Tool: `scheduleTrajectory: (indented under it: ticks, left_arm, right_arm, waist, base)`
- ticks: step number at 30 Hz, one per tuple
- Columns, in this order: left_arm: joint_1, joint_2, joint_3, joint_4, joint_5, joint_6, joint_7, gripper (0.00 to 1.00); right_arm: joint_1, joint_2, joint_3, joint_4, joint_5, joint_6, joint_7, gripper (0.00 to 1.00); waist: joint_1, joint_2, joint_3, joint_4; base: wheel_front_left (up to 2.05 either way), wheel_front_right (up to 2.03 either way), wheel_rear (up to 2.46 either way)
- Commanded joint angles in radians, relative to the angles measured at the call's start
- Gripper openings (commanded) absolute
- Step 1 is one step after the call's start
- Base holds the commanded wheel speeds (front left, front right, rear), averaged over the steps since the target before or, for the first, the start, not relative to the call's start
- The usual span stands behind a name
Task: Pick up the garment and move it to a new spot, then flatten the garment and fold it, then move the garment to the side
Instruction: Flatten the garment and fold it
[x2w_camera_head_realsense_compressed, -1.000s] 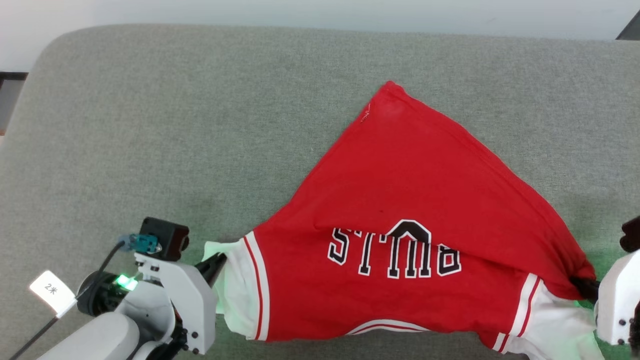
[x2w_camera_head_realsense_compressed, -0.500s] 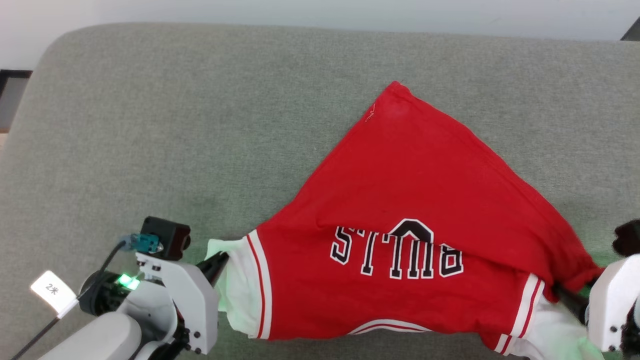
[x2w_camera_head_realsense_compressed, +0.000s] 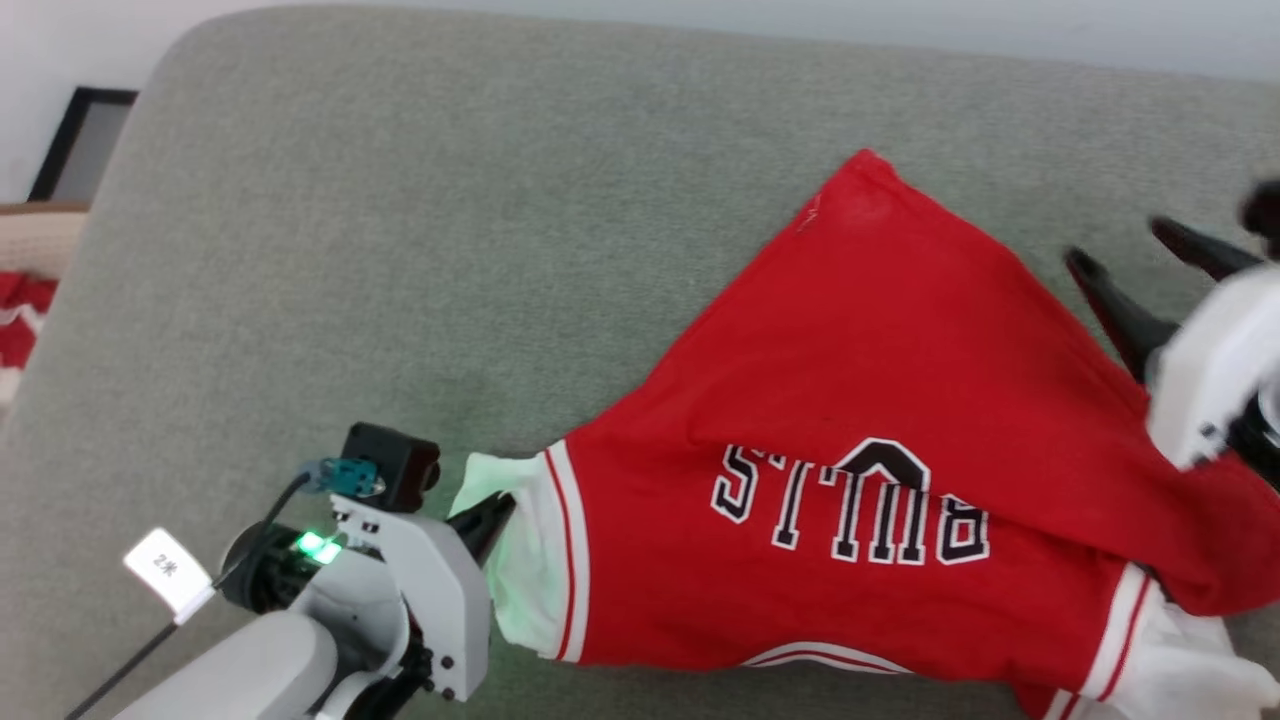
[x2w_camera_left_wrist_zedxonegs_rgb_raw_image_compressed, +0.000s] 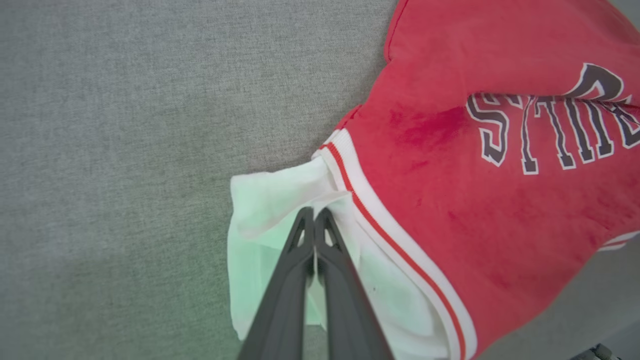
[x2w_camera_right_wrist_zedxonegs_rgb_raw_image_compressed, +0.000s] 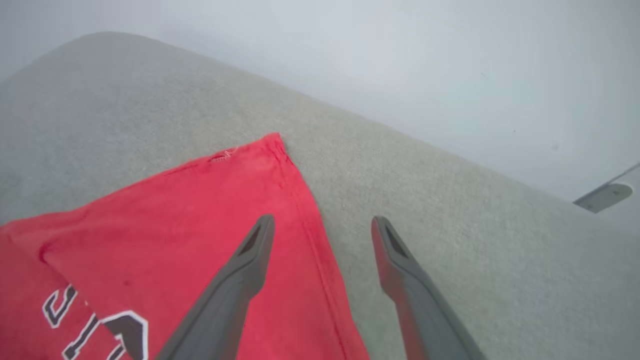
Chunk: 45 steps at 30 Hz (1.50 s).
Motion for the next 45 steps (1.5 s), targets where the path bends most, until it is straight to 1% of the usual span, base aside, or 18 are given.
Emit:
scheduleTrajectory:
  ticks: [1, 6, 8, 10, 13, 17, 21, 27, 28, 29, 31, 34, 38, 41, 45]
  left_arm:
    - [-0.009, -0.005, -0.001, 0.003, 0.008, -0.004, -0.005, 0.0]
    - [-0.039, -0.042, -0.014, 0.025, 0.014, -0.027, -0.008, 0.0]
    - [-0.053, -0.059, -0.02, 0.036, 0.018, -0.038, -0.009, 0.0]
    - [-0.067, -0.073, -0.026, 0.049, 0.021, -0.049, -0.011, 0.0]
    - [-0.088, -0.097, -0.036, 0.071, 0.026, -0.071, -0.014, 0.0]
    - [-0.117, -0.133, -0.049, 0.106, 0.026, -0.103, -0.02, 0.0]
    - [-0.141, -0.17, -0.059, 0.144, 0.029, -0.132, -0.032, 0.0]
    - [-0.167, -0.209, -0.07, 0.198, 0.03, -0.166, -0.047, 0.0]
    - [-0.169, -0.213, -0.072, 0.208, 0.029, -0.171, -0.049, 0.0]
    - [-0.171, -0.215, -0.073, 0.216, 0.029, -0.174, -0.052, 0.0]
    - [-0.175, -0.217, -0.073, 0.229, 0.026, -0.178, -0.052, 0.0]
    - [-0.179, -0.213, -0.067, 0.247, 0.018, -0.184, -0.051, 0.0]
    - [-0.2, -0.19, -0.051, 0.25, 0.014, -0.185, -0.039, 0.0]
    - [-0.234, -0.164, -0.034, 0.242, 0.017, -0.18, -0.022, 0.0]
    - [-0.303, -0.117, -0.011, 0.234, 0.028, -0.177, 0.023, 0.0]
  right_arm:
    - [-0.024, -0.004, 0.022, 0.013, 0.002, -0.001, -0.017, 1.0]
    - [-0.225, -0.023, 0.202, 0.246, 0.001, -0.001, -0.165, 1.0]
    - [-0.306, -0.038, 0.289, 0.35, 0.009, -0.001, -0.204, 1.0]
    - [-0.374, -0.039, 0.36, 0.45, 0.035, -0.001, -0.221, 1.0]
    - [-0.469, -0.048, 0.455, 0.586, 0.073, -0.001, -0.217, 1.0]
    - [-0.561, -0.064, 0.575, 0.719, 0.12, -0.001, -0.195, 1.0]
    - [-0.627, -0.076, 0.678, 0.813, 0.177, -0.001, -0.167, 1.0]
    - [-0.665, -0.073, 0.822, 0.91, 0.27, -0.001, -0.074, 1.0]
    - [-0.66, -0.07, 0.852, 0.921, 0.291, -0.001, -0.039, 0.45]
    - [-0.658, -0.068, 0.875, 0.93, 0.313, 0.0, -0.007, 0.0]
    - [-0.667, -0.077, 0.916, 0.938, 0.337, 0.0, 0.039, 0.0]
    - [-0.697, -0.091, 0.938, 0.958, 0.369, -0.001, 0.047, 0.0]
    - [-0.72, -0.095, 0.955, 0.954, 0.423, -0.001, 0.047, 0.0]
    - [-0.748, -0.112, 0.962, 0.938, 0.449, -0.002, 0.019, 0.0]
    - [-0.78, -0.114, 0.962, 0.905, 0.485, -0.002, -0.031, 0.0]
  waist:
    - [0.0, 0.0, 0.016, 0.023]
    - [0.0, 0.0, 0.048, 0.071]
    - [0.0, 0.0, 0.062, 0.093]
    - [0.0, 0.0, 0.075, 0.115]
    - [0.0, 0.0, 0.094, 0.15]
    - [0.0, 0.0, 0.119, 0.199]
    - [0.0, 0.0, 0.146, 0.237]
    - [0.0, 0.0, 0.17, 0.268]
    - [0.0, 0.0, 0.171, 0.27]
    - [0.0, 0.0, 0.171, 0.27]
    - [0.0, 0.0, 0.17, 0.268]
    - [0.0, 0.0, 0.16, 0.258]
    - [0.0, 0.0, 0.138, 0.227]
    - [0.0, 0.0, 0.117, 0.197]
    - [0.0, 0.0, 0.08, 0.151]
  base:
    - [0.0, 0.0, 0.0]
    - [0.0, 0.0, 0.0]
    - [0.0, 0.0, 0.0]
    - [0.0, 0.0, 0.0]
    - [0.0, 0.0, 0.0]
    - [0.0, 0.0, 0.0]
    - [0.0, 0.0, 0.0]
    - [0.0, 0.0, 0.0]
    - [0.0, 0.0, 0.0]
    - [0.0, 0.0, 0.0]
    - [0.0, 0.0, 0.0]
    - [0.0, 0.0, 0.0]
    - [0.0, 0.0, 0.0]
    - [0.0, 0.0, 0.0]
    - [0.0, 0.0, 0.0]
